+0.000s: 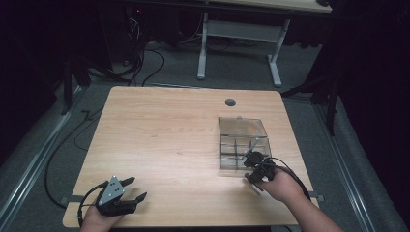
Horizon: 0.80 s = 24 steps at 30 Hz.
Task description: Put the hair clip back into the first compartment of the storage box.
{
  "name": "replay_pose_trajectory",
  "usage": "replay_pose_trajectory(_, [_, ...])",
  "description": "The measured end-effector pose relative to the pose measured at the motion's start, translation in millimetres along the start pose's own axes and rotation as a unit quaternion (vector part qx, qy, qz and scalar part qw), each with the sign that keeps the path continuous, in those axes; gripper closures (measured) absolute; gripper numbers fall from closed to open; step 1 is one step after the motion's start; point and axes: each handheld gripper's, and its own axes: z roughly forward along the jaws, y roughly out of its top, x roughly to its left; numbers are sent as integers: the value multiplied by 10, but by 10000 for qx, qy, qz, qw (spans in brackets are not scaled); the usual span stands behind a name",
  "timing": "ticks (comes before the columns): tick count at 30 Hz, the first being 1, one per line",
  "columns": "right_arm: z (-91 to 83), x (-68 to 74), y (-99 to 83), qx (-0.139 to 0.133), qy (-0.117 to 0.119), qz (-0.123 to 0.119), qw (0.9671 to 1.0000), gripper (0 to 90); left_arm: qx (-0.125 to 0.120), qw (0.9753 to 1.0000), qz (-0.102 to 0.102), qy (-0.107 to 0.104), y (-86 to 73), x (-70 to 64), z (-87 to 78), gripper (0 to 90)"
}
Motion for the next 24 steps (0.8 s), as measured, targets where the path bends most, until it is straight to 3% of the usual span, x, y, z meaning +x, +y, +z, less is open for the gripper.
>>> replay_pose_trajectory(24, [-293,-92,-11,-130,85,13,9999,790,2,10000,7,-3,-1,-1,-1,295])
